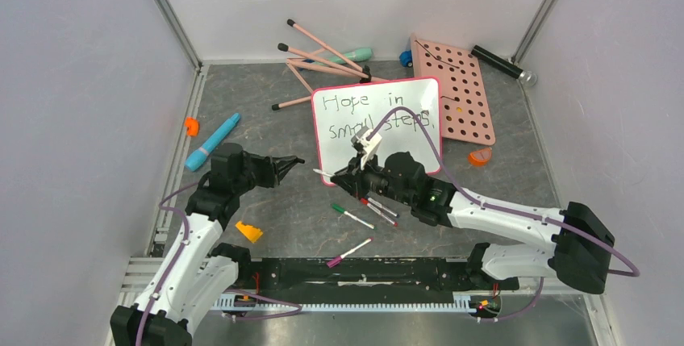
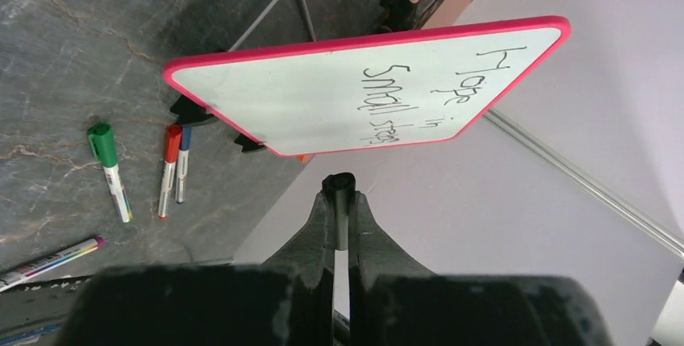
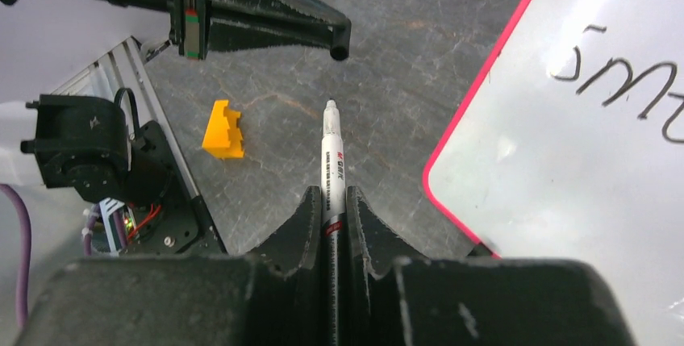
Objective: Write a sentence on the whiteboard
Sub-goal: Close the whiteboard marker at the center of the board, then place the whiteboard marker at the center of the board.
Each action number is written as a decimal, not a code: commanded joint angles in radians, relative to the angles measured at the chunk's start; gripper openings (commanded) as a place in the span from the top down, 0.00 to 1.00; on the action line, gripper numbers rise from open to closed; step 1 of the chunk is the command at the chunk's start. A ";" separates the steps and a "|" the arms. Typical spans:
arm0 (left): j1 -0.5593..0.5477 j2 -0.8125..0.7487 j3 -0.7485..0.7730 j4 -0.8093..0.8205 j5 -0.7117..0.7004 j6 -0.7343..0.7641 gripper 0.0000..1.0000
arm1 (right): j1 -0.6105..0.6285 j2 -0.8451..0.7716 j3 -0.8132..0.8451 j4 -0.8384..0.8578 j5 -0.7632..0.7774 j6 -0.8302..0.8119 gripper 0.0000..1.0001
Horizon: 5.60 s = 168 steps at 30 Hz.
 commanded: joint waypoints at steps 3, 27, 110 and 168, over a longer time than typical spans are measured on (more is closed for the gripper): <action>-0.003 -0.009 -0.001 0.053 0.074 -0.067 0.98 | 0.017 0.053 0.101 0.068 0.061 -0.025 1.00; -0.003 -0.020 -0.009 0.039 0.086 -0.084 0.98 | 0.018 0.102 0.147 0.039 0.070 -0.047 1.00; -0.026 -0.011 -0.021 0.039 0.111 -0.058 0.98 | 0.044 0.527 0.577 -0.234 0.039 -0.097 1.00; -0.084 -0.047 -0.003 0.039 -0.377 1.115 0.22 | 0.022 0.129 0.154 -0.268 0.377 -0.088 0.26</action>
